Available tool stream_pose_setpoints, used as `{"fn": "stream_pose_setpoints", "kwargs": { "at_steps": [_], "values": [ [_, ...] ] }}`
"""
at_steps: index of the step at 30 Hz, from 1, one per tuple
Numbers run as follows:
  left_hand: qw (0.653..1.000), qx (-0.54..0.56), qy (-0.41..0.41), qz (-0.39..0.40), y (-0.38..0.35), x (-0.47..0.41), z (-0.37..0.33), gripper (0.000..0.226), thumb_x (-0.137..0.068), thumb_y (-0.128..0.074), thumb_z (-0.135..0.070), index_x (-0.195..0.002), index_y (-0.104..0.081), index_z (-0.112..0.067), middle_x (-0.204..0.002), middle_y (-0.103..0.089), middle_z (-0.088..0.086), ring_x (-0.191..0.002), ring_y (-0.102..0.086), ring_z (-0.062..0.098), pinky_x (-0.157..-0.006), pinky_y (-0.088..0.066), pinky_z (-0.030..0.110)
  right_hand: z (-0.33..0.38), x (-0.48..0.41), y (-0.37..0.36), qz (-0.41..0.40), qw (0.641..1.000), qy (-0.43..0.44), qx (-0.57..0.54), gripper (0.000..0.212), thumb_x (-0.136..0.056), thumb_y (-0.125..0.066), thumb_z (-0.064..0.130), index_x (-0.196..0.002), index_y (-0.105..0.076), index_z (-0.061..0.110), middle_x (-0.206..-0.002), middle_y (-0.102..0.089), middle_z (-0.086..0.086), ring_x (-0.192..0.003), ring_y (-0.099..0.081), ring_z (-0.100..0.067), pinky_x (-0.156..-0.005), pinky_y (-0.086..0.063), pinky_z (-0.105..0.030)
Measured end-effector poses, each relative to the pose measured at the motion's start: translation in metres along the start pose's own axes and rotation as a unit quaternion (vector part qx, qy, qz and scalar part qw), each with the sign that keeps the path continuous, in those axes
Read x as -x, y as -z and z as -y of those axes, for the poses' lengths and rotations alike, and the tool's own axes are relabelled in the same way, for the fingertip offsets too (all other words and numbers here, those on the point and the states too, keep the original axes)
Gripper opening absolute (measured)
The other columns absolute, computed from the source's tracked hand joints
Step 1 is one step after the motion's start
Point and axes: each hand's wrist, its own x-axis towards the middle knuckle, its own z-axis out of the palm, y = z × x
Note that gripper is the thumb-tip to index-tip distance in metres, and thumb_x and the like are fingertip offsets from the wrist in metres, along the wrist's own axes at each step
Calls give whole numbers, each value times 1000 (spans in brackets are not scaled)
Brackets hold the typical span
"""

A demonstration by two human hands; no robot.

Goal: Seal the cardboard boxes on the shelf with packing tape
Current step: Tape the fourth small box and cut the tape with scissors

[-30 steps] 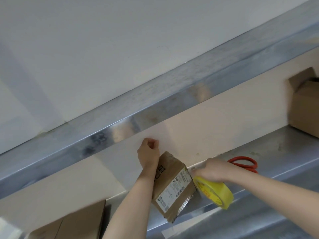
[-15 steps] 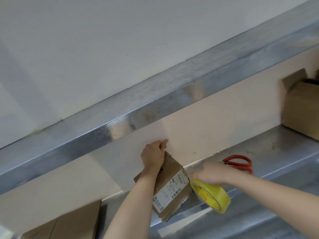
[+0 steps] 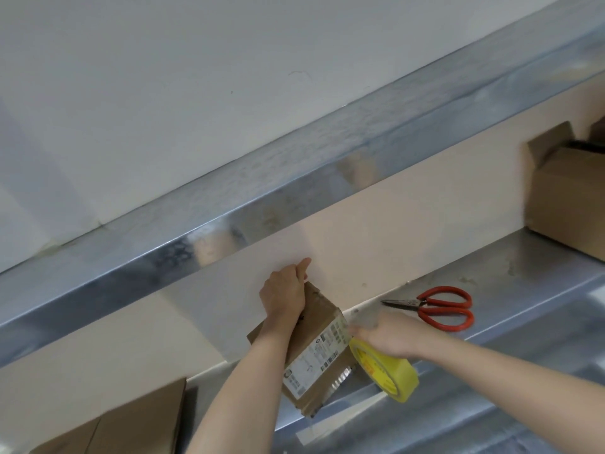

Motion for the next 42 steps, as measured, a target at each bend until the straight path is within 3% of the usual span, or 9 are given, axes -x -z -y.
{"fn": "stream_pose_setpoints", "kwargs": {
  "at_steps": [3, 7, 14, 19, 24, 28, 32, 37, 42],
  "values": [
    [998, 29, 3, -55, 7, -2, -2, 53, -99, -31, -54, -85, -69, -18, -88, -71, -4, -86, -64, 22, -78, -47, 33, 0, 4, 5, 1, 999, 1, -41, 69, -83, -34, 78, -115, -65, 24, -112, -69, -1, -100, -65, -15, -88, -52, -31],
    [994, 49, 17, -96, 18, 4, -8, 48, -100, -31, -51, -90, -65, -18, -91, -72, 1, -86, -65, 27, -78, -51, 39, 4, 9, 13, 19, 999, 24, -31, 31, -96, -40, 39, -84, -52, 12, -70, -56, -7, -54, -45, -10, -45, -34, -18],
    [981, 62, 115, -143, 44, 58, -36, 27, -99, -42, -40, -109, -56, -18, -104, -64, -1, -90, -61, 22, -74, -50, 34, 6, 15, 32, 110, 994, 10, -29, 33, -95, -44, 39, -67, -51, 22, -58, -52, 0, -48, -51, -14, -41, -36, -17],
    [917, 212, 214, -261, 43, 132, -60, 14, -95, -53, -29, -96, -54, -15, -89, -61, -1, -85, -59, 21, -72, -43, 31, 10, 26, 42, 148, 988, 22, -39, 24, -98, -44, 25, -78, -50, 13, -64, -51, -5, -51, -51, -18, -47, -43, -22],
    [872, 309, 368, -98, 14, 183, -69, 29, -88, -62, -43, -98, -60, -16, -94, -64, 0, -90, -62, 19, -78, -47, 29, 9, 43, 42, 166, 983, 28, -67, 30, -101, -40, 25, -74, -47, 16, -65, -51, -5, -55, -52, -18, -53, -46, -26],
    [787, 469, 401, 19, 6, 182, -91, 41, -84, -67, -45, -114, -59, -18, -100, -69, 1, -78, -65, 15, -67, -52, 26, 6, 41, 42, 173, 982, 19, -71, 28, -100, -43, 29, -88, -58, 8, -81, -61, -12, -70, -61, -26, -66, -54, -33],
    [758, 533, 374, 31, 2, 173, -109, 49, -85, -71, -34, -127, -46, -28, -114, -62, -5, -84, -66, 13, -61, -54, 23, 4, 35, 47, 176, 982, 20, -65, 18, -95, -49, 21, -81, -58, 13, -76, -63, -6, -67, -61, -18, -61, -52, -27],
    [749, 560, 355, 22, -4, 163, -106, 52, -89, -67, -25, -136, -45, -26, -120, -64, -1, -82, -68, 10, -58, -53, 19, 4, 34, 58, 182, 979, 25, -92, 15, -94, -54, 23, -86, -60, 12, -91, -70, -15, -88, -69, -29, -81, -56, -37],
    [724, 574, 383, 0, -6, 161, -102, 49, -91, -62, -17, -136, -47, -26, -103, -69, 4, -73, -63, 13, -58, -52, 21, -4, 24, 67, 126, 988, -17, -89, 22, -88, -52, 20, -94, -63, 2, -73, -58, -13, -66, -61, -29, -58, -57, -33]
  ]
}}
